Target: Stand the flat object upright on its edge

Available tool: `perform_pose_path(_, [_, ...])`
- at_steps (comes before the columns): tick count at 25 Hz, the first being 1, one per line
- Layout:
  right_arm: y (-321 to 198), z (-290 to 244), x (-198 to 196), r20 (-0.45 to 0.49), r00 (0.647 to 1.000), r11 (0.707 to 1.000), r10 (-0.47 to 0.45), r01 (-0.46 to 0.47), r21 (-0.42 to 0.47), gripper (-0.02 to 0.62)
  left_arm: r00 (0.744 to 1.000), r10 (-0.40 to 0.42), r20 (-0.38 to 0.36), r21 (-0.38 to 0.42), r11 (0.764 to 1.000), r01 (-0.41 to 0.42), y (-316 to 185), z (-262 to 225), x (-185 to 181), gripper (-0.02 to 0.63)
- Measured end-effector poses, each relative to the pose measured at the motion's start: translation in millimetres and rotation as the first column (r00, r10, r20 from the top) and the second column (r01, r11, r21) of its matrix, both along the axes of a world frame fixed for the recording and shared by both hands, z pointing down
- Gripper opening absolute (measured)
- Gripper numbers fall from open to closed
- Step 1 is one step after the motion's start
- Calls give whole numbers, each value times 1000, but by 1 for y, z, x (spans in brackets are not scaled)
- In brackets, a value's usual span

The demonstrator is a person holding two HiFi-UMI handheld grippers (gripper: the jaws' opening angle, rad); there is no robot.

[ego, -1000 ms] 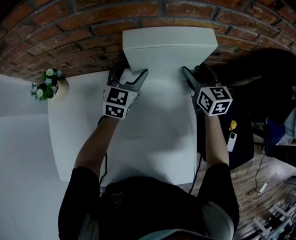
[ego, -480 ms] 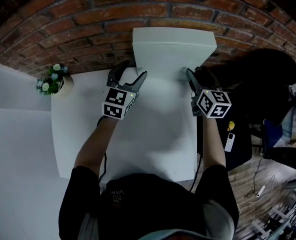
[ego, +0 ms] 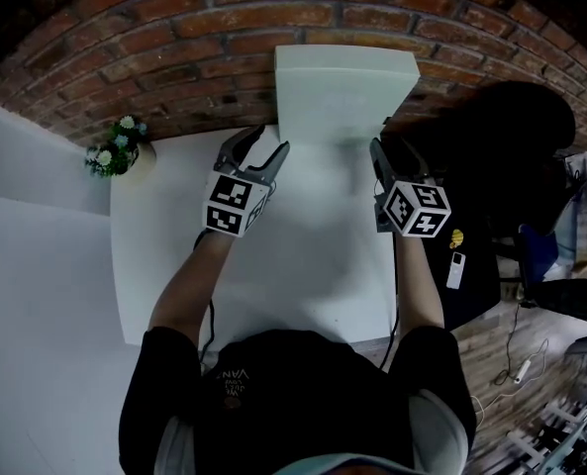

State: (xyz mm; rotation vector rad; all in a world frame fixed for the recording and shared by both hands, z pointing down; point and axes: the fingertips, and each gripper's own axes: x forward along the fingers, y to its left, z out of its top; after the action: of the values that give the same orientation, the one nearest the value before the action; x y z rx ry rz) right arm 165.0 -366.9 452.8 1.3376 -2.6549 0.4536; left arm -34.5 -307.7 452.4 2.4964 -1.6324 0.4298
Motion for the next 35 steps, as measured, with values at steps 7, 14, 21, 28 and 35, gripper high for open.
perform_pose_path(7, [42,-16,-4,-12,1000,999,16,-16,33,100,1000,25,-13,9,1000,-25,35,-6,2,132])
perform_pose_path(14, [82,-32,-1,-4,999,997,47,-46,65,5,998,44,-46,15,999,-43,70,-10,1,66])
perform_pose_path(21, [125,-36,-9,9,999,997,48,-49,61,-2,995,77,-60,37,996,-75,101,-20,4,15])
perform_pose_path(28, [163,-35,-19,17,998,997,58,-59,54,-2,989,122,-79,65,991,-117,130,-29,3,2])
perform_pose_path(35, [194,-36,-27,22,995,994,99,-100,54,-2,983,148,-110,52,988,-143,160,-22,-9,2])
